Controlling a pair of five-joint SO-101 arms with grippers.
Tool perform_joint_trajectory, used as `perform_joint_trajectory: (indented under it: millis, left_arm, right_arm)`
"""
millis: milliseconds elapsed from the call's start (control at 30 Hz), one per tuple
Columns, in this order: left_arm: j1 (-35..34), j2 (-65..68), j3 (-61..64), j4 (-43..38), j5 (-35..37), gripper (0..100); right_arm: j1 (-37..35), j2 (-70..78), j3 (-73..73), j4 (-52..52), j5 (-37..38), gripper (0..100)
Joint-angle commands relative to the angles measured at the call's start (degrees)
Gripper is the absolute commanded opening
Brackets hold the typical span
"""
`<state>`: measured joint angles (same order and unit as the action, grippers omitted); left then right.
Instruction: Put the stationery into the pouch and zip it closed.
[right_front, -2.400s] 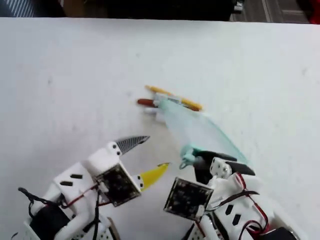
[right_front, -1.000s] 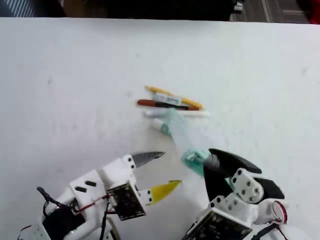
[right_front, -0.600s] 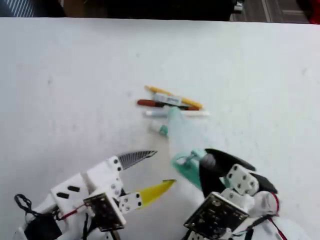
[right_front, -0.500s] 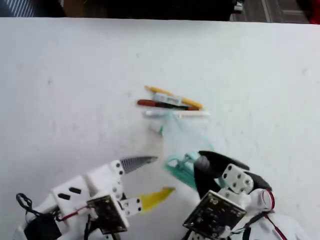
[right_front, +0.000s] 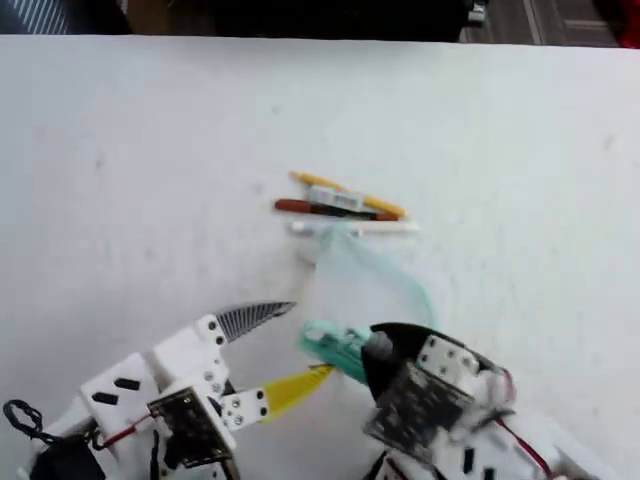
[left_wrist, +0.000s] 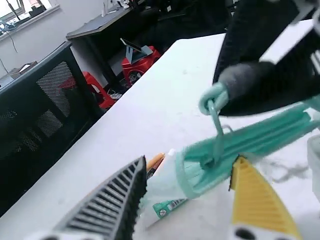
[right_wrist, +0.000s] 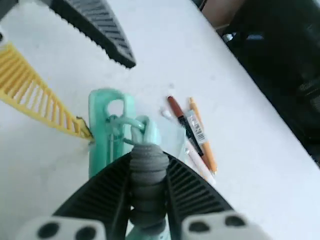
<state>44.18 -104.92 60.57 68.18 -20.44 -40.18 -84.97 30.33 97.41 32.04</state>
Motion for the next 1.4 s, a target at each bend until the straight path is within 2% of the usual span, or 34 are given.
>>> perform_joint_trajectory:
  millis: [0, 100, 433, 800, 967, 1067, 1233, 1367]
  left_arm:
    - [1.1, 0.48, -0.88, 0.09, -2.29, 28]
    - [3.74, 0.48, 2.2, -0.09, -6.59, 28]
    - [5.14, 0.48, 9.85, -5.27, -7.3, 28]
    - [5.14, 0.4, 8.7, -5.98, -6.51, 28]
    - [4.79, 0.4, 6.51, -10.55, 2.73, 28]
    - [4.79, 0.4, 4.84, -10.99, 5.89, 28]
    - [1.89, 0.4, 3.08, -10.11, 10.9, 28]
    - [0.13, 0.4, 2.73, -11.52, 11.25, 28]
  right_arm:
    - [-0.57, 0.22, 0.09, 1.1, -0.26, 1.6]
    - [-0.57, 0.22, 0.0, 1.1, 3.08, 1.6]
    - [-0.31, 0.57, -1.76, 1.19, 9.58, 1.6]
    - [-0.48, 20.18, -24.26, 1.1, 6.95, 1.6]
    - [-0.66, 25.98, -27.6, 1.1, 5.01, 1.6]
    - [-3.74, 27.82, -27.52, 1.1, 2.11, 1.6]
    - [-5.23, 27.3, -26.9, 1.36, 1.14, 1.6]
    - [-5.23, 26.59, -26.29, 1.27, 1.49, 1.6]
